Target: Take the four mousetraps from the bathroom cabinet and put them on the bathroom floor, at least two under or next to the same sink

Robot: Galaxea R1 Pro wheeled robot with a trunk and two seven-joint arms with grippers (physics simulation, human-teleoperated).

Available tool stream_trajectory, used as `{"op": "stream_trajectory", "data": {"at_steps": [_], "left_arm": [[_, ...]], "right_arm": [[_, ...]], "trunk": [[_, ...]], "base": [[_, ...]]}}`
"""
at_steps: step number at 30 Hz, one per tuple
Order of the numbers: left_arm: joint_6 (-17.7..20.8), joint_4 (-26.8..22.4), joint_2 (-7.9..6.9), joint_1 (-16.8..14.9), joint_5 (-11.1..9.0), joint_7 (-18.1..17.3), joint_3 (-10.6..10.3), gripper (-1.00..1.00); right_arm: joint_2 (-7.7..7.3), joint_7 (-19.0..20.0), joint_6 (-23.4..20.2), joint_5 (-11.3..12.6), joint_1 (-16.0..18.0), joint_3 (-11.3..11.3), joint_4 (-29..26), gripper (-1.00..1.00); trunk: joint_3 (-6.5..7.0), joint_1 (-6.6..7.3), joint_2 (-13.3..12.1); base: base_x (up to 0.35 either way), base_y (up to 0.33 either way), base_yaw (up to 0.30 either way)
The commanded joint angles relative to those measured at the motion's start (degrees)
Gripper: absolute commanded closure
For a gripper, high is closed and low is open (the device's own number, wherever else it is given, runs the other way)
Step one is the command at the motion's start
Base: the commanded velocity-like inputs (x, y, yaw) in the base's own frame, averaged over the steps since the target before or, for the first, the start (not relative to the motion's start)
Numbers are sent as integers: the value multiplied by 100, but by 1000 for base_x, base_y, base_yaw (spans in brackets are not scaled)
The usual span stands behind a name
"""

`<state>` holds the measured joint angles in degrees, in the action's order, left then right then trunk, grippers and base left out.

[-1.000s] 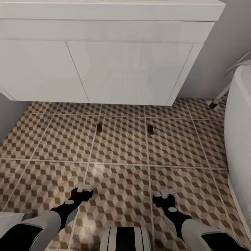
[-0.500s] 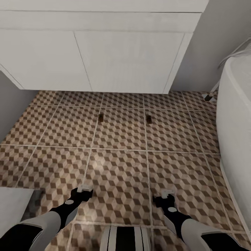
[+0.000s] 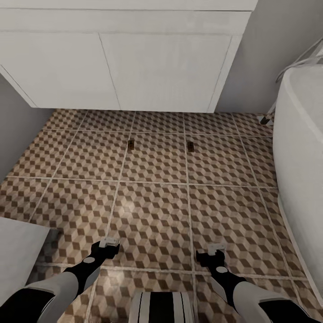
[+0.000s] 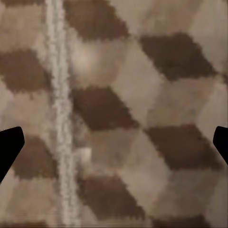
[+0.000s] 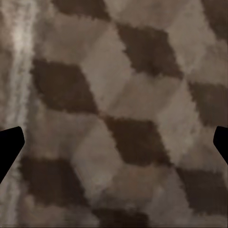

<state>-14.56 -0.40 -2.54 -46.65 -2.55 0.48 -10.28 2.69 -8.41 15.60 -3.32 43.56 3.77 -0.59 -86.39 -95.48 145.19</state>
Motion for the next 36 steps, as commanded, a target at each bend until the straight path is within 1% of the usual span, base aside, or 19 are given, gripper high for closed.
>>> {"op": "stream_trajectory", "data": {"at_steps": [1, 13, 28, 36], "left_arm": [[-19, 5, -2, -2, -27, 5, -44, -100], [-27, 7, -26, 2, -48, 5, -44, -100], [-46, 5, -52, 14, -53, 5, -44, -100], [-47, 5, -53, 15, -55, 9, -44, -100]], "right_arm": [[0, -47, 4, -36, 3, 36, 7, -100], [-21, -47, 4, -37, 3, 36, 7, -100], [1, -48, 4, -37, 3, 28, -27, -100], [-14, -47, 6, -37, 3, 23, -44, -100]], "trunk": [[-3, 1, 1], [-3, 1, 1], [-3, 1, 1], [174, 22, -9]], "base": [[-38, 0, 0], [-14, 0, 0], [-1, 0, 0], [0, 0, 0]]}}
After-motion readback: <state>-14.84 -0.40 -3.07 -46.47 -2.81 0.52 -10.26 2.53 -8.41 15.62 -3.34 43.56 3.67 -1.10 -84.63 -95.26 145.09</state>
